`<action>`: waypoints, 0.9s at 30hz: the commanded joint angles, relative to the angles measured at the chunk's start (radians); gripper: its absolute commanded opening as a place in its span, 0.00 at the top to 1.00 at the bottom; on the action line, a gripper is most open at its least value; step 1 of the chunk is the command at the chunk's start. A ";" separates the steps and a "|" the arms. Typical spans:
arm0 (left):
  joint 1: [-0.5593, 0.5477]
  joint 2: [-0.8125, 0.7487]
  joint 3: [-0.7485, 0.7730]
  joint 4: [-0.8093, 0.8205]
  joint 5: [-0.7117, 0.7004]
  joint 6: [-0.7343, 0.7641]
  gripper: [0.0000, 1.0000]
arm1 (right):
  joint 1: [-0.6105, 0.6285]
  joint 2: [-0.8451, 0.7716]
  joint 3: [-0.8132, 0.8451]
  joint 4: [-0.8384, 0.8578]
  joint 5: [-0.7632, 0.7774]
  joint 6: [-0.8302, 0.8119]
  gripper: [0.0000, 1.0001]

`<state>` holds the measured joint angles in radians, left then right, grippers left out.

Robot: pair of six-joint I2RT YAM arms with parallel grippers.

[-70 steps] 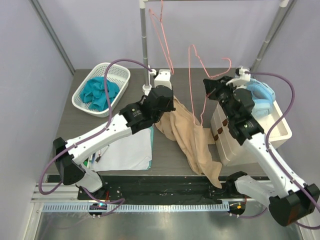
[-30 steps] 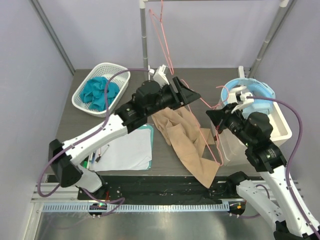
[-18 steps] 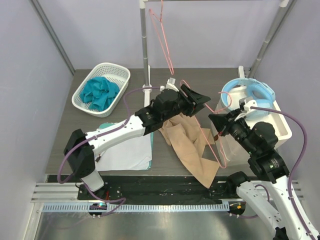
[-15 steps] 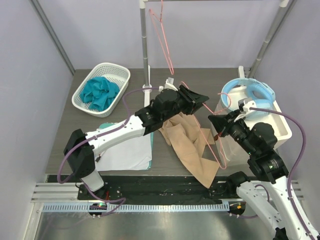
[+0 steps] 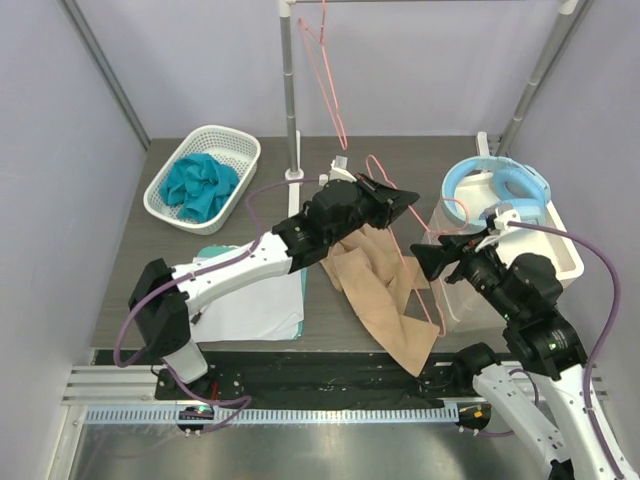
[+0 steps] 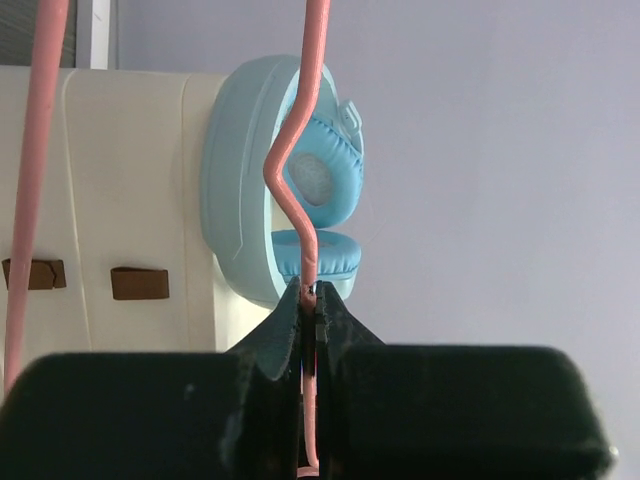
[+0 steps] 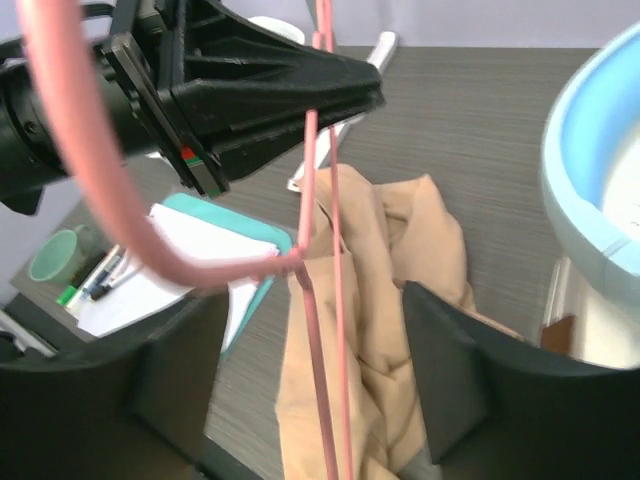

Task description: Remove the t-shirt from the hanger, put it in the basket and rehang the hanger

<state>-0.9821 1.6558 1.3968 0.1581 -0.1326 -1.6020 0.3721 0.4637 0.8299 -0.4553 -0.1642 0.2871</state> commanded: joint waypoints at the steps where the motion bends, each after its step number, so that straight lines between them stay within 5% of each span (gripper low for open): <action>1: -0.012 -0.005 0.085 0.029 -0.038 -0.012 1.00 | 0.004 -0.075 0.075 -0.115 0.112 0.010 0.16; 3: -0.015 -0.016 0.094 0.024 -0.050 -0.033 1.00 | 0.004 -0.129 0.084 -0.172 0.152 0.018 0.05; 9: 0.005 -0.050 0.172 -0.064 -0.137 -0.013 1.00 | 0.004 -0.210 0.113 -0.293 0.154 0.044 0.03; 18: 0.036 -0.037 0.280 -0.121 -0.122 -0.033 1.00 | 0.004 -0.194 0.170 -0.321 0.101 0.069 0.18; 20: 0.036 -0.040 0.294 -0.124 -0.124 -0.030 1.00 | 0.004 -0.186 0.175 -0.322 0.100 0.057 0.28; 27: 0.037 -0.028 0.330 -0.141 -0.099 -0.070 1.00 | 0.002 -0.177 0.156 -0.306 0.095 0.011 0.30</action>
<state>-0.9451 1.6554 1.6733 0.0158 -0.2420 -1.6329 0.3721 0.2653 0.9749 -0.7883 -0.0643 0.3378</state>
